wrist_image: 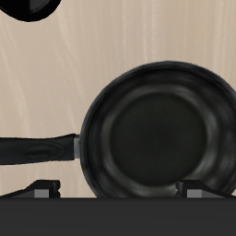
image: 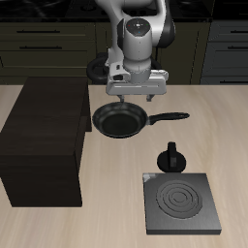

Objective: Place the frypan on the flat stove

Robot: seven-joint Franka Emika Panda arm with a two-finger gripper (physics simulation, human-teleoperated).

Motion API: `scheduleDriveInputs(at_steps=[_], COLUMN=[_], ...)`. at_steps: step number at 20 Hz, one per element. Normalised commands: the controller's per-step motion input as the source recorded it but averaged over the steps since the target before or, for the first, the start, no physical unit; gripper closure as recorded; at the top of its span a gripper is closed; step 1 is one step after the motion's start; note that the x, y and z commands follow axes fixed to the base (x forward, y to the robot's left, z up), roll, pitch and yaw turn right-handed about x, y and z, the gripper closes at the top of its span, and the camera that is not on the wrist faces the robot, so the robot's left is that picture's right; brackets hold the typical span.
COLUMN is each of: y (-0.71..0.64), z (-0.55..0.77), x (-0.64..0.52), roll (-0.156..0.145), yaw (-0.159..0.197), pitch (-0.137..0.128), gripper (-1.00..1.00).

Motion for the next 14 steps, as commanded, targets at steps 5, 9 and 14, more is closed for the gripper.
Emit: scheduleDriveInputs(at_steps=[5, 9, 14], y=[0.11, 0.02, 0.00], z=[-0.27, -0.33, -0.26], x=[-0.17, -0.35, -0.33], roll=[0.011, -0.001, 0.001], yaw=[0.021, -0.005, -0.009], pitch=[-0.009, -0.001, -0.017], gripper=[-1.00, -1.00, -1.00])
